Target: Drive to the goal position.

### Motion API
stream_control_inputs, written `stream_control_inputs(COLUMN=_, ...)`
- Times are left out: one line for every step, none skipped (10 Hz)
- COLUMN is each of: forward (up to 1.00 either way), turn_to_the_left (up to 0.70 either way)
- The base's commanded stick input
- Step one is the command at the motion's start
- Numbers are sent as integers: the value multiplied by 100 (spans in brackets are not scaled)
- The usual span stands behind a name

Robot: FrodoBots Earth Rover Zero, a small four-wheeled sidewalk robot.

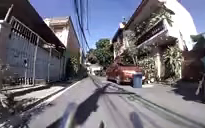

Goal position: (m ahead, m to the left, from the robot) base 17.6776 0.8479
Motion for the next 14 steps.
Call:
stream_control_inputs(forward=100, turn_to_the_left=11)
stream_control_inputs(forward=100, turn_to_the_left=11)
stream_control_inputs(forward=100, turn_to_the_left=9)
stream_control_inputs(forward=100, turn_to_the_left=4)
stream_control_inputs(forward=100, turn_to_the_left=9)
stream_control_inputs(forward=100, turn_to_the_left=15)
stream_control_inputs(forward=100, turn_to_the_left=20)
stream_control_inputs(forward=100, turn_to_the_left=18)
stream_control_inputs(forward=100, turn_to_the_left=9)
stream_control_inputs(forward=100, turn_to_the_left=7)
stream_control_inputs(forward=100, turn_to_the_left=-29)
stream_control_inputs(forward=100, turn_to_the_left=-35)
stream_control_inputs(forward=100, turn_to_the_left=-40)
stream_control_inputs(forward=100, turn_to_the_left=-40)
